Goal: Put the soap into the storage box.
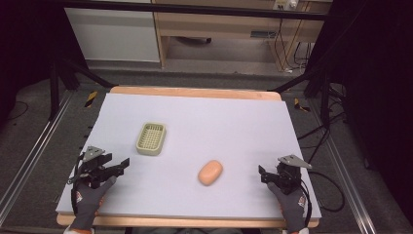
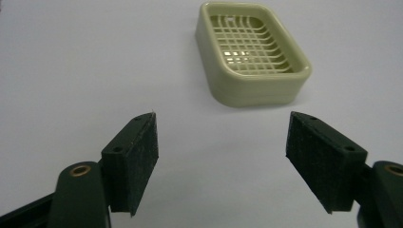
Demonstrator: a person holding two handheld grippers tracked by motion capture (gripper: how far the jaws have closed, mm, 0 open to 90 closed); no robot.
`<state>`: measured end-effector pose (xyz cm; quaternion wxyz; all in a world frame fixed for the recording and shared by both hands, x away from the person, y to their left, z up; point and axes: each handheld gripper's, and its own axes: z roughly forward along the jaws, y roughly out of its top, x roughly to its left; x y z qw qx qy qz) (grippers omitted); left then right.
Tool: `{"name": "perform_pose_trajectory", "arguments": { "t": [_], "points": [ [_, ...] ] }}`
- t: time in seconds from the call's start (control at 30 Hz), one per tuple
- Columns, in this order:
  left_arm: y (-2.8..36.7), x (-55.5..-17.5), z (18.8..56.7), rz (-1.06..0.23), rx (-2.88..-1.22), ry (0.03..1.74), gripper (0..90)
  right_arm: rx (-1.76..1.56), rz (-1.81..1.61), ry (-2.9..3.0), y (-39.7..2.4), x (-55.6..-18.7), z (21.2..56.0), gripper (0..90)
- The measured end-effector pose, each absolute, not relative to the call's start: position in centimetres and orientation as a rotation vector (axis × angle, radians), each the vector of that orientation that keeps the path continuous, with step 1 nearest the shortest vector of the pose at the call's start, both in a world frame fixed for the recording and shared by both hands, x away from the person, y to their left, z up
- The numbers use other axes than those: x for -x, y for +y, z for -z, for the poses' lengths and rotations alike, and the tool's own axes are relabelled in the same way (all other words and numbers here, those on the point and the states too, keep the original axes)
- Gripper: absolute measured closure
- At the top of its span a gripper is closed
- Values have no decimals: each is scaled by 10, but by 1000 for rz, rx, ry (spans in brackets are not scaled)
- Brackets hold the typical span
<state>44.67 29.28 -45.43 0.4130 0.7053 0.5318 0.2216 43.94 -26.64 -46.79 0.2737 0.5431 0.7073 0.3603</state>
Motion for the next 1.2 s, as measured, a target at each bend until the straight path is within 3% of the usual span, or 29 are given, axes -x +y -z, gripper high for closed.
{"name": "perform_pose_trajectory", "arguments": {
  "t": [1.2],
  "points": [
    [223,-435,444,-513,-1923,1164,309,-1480,-954,1885,-264,-440,471,88]
  ]
}}
